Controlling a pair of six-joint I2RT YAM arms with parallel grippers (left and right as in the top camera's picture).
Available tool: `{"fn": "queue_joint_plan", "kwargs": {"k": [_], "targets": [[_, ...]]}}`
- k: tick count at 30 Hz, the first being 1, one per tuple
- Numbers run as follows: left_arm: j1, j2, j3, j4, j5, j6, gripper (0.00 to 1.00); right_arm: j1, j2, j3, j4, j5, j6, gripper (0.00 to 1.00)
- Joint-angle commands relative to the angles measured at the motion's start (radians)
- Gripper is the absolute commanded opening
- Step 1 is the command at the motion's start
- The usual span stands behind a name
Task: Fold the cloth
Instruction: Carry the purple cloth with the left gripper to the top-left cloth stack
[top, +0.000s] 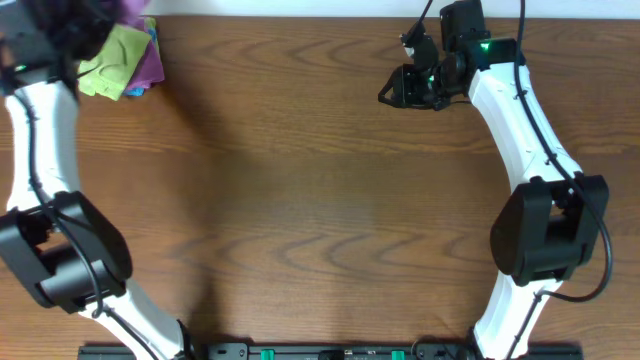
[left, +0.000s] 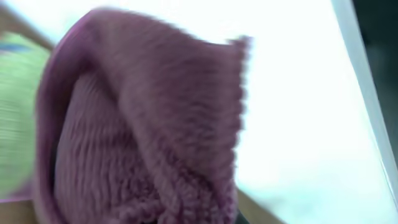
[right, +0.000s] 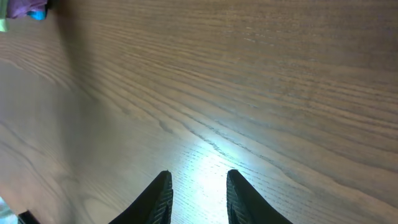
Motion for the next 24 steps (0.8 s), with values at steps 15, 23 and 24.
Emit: {"fn": "queue_joint_plan", "kwargs": {"k": [15,23,24], "targets": [[0.085,0.215,-0.002,0.218,0.149,-0.076,0.06,0.005,-0.027,0.015,-0.055,0.0,0.002,0.28],[0.088,0.288,-0.002,0.23,0.212,-0.081,0.06,0.033,-0.027,0.015,-0.055,0.0,0.01,0.27],[0.089,0.291,-0.002,0.22,0.21,-0.072,0.06,0.034,-0.027,0.015,-0.056,0.0,0.011,0.27]]}}
